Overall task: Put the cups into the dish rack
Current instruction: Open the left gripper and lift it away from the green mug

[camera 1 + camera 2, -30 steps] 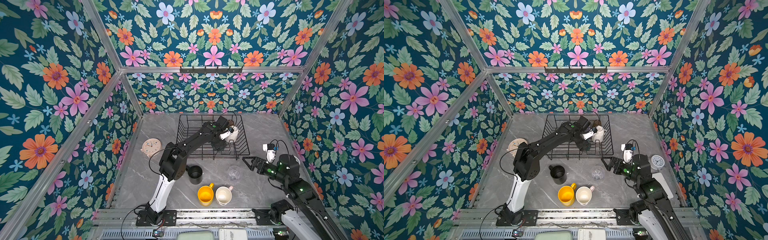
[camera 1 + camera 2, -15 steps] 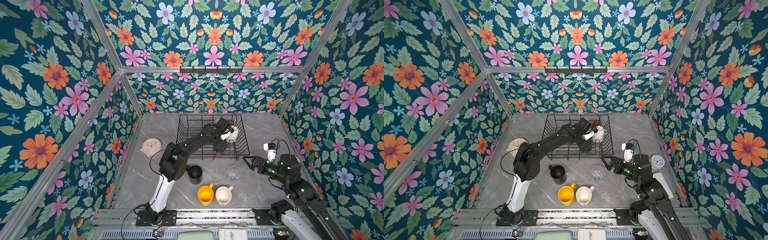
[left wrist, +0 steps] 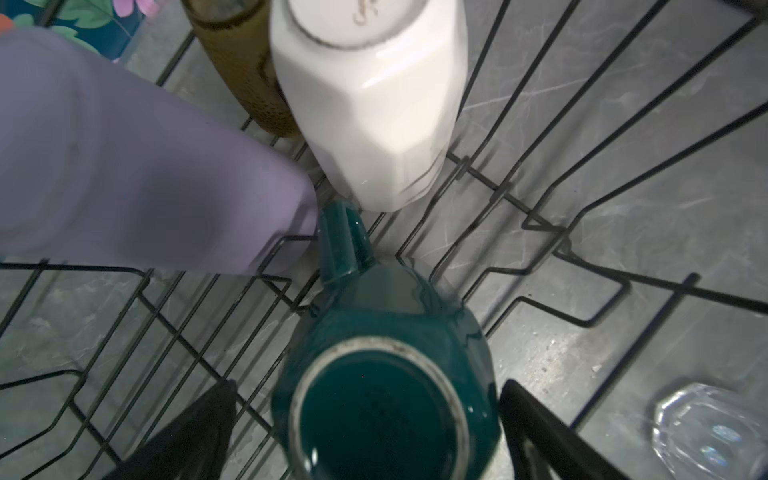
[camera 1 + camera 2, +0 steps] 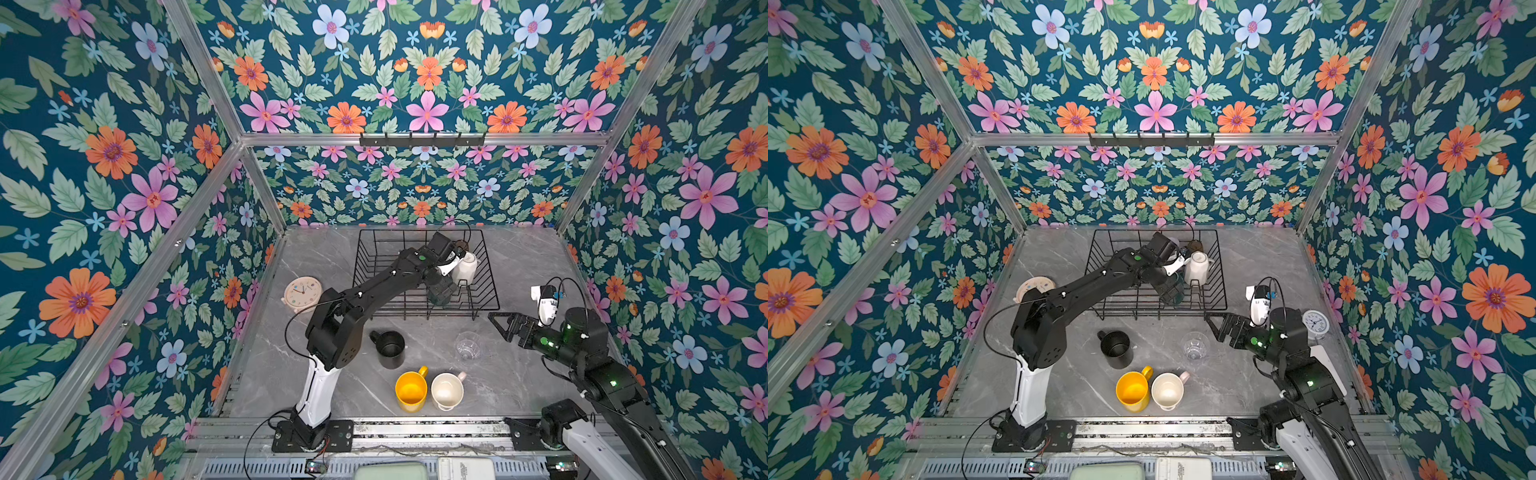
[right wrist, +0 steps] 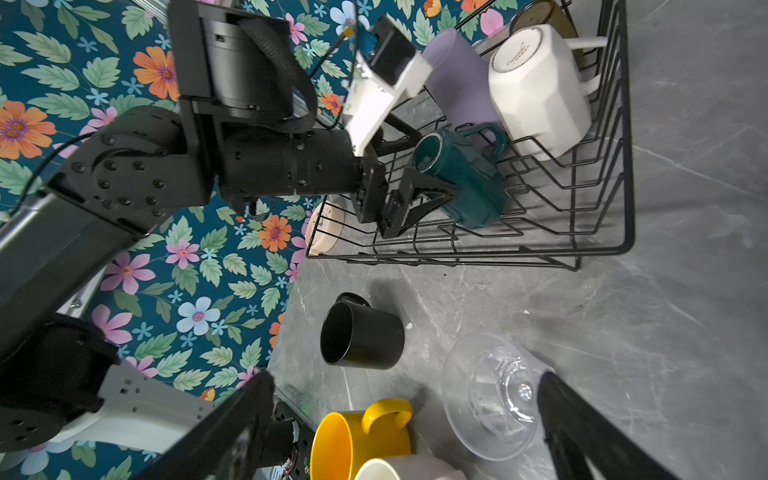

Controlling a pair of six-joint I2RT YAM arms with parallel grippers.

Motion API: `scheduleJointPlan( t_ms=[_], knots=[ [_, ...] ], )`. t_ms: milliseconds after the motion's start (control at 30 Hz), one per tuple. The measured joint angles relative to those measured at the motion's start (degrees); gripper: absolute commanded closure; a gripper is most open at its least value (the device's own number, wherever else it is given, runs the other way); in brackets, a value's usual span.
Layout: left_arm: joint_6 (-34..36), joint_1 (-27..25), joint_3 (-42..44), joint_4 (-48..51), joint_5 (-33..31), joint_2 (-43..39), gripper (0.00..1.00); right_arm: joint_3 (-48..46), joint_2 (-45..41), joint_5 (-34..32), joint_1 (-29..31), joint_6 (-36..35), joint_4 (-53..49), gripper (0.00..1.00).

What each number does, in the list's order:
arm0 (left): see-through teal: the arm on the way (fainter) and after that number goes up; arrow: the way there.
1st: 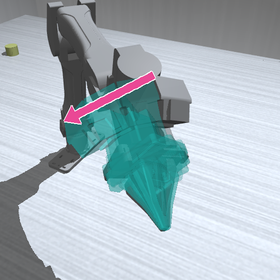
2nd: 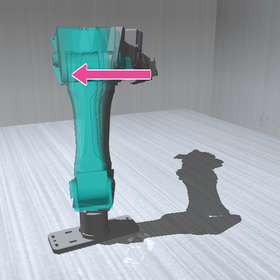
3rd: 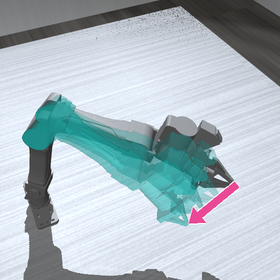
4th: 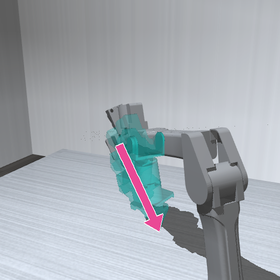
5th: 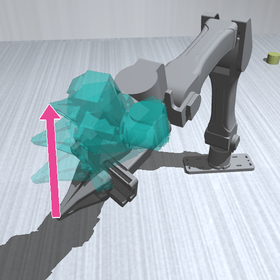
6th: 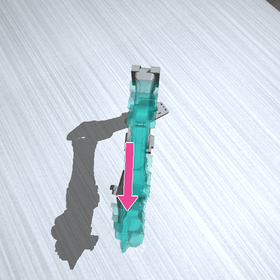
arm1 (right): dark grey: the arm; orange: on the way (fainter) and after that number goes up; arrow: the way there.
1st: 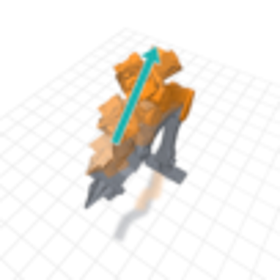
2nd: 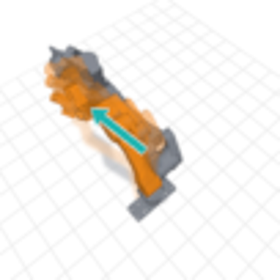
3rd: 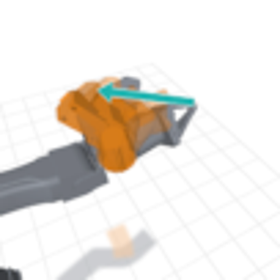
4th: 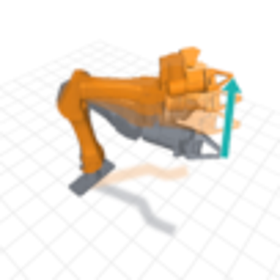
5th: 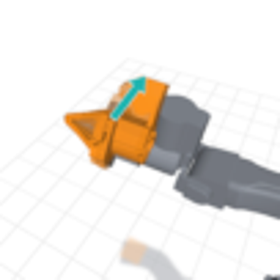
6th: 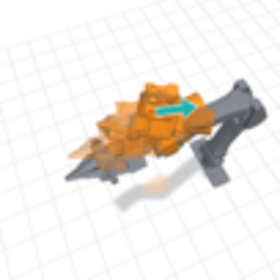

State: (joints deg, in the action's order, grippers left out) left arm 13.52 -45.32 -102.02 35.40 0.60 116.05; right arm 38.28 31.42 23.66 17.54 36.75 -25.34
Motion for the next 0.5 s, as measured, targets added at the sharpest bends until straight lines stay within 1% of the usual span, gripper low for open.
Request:
scheduleJointPlan(
  t_ms=[133,300,367,500],
  knots=[
    [-2.54,0.87,7.52,-7.3,-1.97,-7.87,0.0,2.38,1.49,-1.01,-0.02,-2.03,-2.95,0.05],
    [-7.69,3.58,20.81,-19.06,-6.97,-21.97,0.0,5.55,4.11,-2.91,0.04,-4.7,-6.93,0.09],
    [-10.51,5.64,27.5,-25.14,-8.07,-29.2,0.0,6.29,5.18,-3.32,0.02,-5.51,-8.07,0.11],
    [-16.85,10.64,38.77,-34.05,-8.57,-41.38,0.0,6.86,7.41,-3.76,0.13,-6.05,-9.38,0.15]
  ],
)
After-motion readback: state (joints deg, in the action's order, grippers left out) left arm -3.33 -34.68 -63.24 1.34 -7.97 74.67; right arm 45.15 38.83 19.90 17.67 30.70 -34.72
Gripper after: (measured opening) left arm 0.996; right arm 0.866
